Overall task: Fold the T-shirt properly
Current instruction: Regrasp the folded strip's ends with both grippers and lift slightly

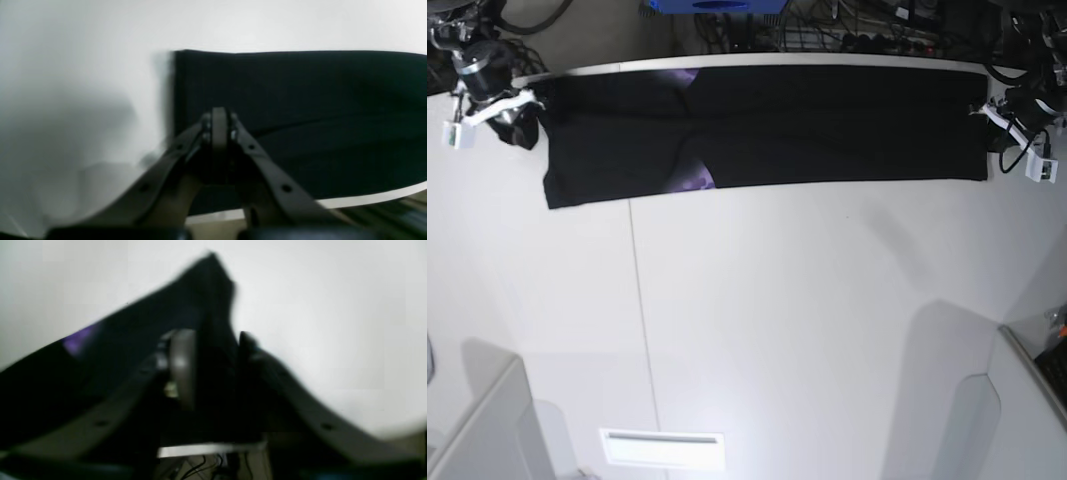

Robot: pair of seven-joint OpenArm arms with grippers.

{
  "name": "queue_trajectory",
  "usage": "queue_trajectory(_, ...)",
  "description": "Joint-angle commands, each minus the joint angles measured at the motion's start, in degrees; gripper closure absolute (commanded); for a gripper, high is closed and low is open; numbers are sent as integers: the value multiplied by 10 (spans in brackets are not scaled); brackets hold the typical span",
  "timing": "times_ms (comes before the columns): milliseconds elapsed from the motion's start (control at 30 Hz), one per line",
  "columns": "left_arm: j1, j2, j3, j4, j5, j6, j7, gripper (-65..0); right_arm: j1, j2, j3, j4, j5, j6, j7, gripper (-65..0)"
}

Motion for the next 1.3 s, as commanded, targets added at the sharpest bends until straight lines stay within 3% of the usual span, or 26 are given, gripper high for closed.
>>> queue_trajectory(0,2,-3,-3,1,-5,2,-6,0,7,5,2,6,8,22,5,-53)
queue_trajectory(33,1,0,-1,-5,-5,2,-6,0,19,3,2,1,8,35,-8,0)
queue_trajectory(167,-15,12,10,-40,1,3,-7,0,71,5,3,-66,6,36,-76,0)
queue_trajectory(233,-25,13,17,-61,28,3,-7,0,87,8,2,-101,-3,36,-75,0)
queue_trajectory(367,-54,25,26,-101,95,1,-7,0,117,-2,3,-129,-107,37,-62,0)
queue_trajectory(567,-68,30,54,-108,131,2,-8,0,143,-13,4,-173,-203,38,-15,0)
queue_trajectory(733,-61,30,49,-68,111,2,-7,0,122,-16,6,-122,-205,39,-7,0)
queue_trajectory(933,-47,36,1,-2,58,2,-6,0,89,-51,-8,8,-206,40,-12,0)
queue_trajectory(1067,-52,38,18,-23,75,3,-6,0,86,-51,-70,-11,-210,40,-25,0)
queue_trajectory(1267,-54,39,29,-88,111,3,-10,0,108,-48,-72,-98,-211,38,-23,0)
